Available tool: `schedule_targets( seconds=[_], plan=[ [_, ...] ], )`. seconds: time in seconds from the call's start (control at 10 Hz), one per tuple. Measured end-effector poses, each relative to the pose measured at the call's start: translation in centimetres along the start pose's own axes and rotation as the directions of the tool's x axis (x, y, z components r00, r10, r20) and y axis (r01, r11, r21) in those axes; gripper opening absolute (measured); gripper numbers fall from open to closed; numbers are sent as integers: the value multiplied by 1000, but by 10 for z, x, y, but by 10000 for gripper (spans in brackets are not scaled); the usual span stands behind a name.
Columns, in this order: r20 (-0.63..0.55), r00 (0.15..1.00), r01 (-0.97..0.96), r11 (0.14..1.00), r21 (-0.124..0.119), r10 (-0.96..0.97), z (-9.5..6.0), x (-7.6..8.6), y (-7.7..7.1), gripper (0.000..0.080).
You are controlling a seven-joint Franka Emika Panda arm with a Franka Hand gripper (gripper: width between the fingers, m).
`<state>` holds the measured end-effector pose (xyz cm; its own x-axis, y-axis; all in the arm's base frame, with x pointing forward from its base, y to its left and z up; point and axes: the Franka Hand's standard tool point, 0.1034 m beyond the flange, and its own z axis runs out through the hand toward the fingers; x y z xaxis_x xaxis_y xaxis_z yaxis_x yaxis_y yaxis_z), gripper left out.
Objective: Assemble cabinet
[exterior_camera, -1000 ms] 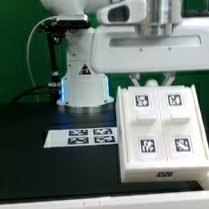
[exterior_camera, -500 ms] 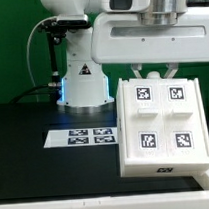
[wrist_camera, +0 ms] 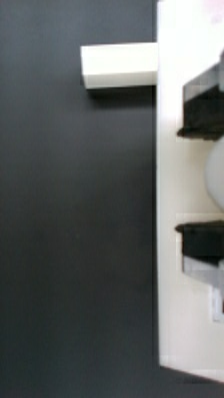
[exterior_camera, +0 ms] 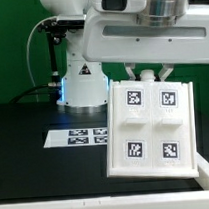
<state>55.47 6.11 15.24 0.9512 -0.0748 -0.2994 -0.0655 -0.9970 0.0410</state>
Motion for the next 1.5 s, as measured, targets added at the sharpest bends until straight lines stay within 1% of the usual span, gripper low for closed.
schedule_targets(
  seconds=[0.1,0.2,0.3,0.4,0.5,0.8,0.9,1.0,1.1,1.2,1.4,1.5],
  plan=[
    [27,1000,-13,1000,-6,13,3,-1,-1,219],
    [82,997,-17,1000,-19,18,3,1,-7,219],
    [67,997,31,999,-24,-29,-4,12,-10,219],
    [-4,986,166,986,-20,-166,-13,22,-15,219],
    [-26,980,198,980,-15,-198,-14,24,-14,219],
    [-20,982,185,983,-15,-186,-10,24,-13,219],
    [48,988,148,989,-10,-148,-10,15,-7,219],
    [133,986,108,994,-11,-105,-13,9,0,219],
    [226,971,86,996,-18,-80,-14,3,5,219],
    [231,970,84,996,-22,-77,-13,9,5,219],
    [232,970,84,996,-22,-77,-11,8,6,219],
    [247,967,69,997,-29,-59,-10,9,5,219]
  ],
)
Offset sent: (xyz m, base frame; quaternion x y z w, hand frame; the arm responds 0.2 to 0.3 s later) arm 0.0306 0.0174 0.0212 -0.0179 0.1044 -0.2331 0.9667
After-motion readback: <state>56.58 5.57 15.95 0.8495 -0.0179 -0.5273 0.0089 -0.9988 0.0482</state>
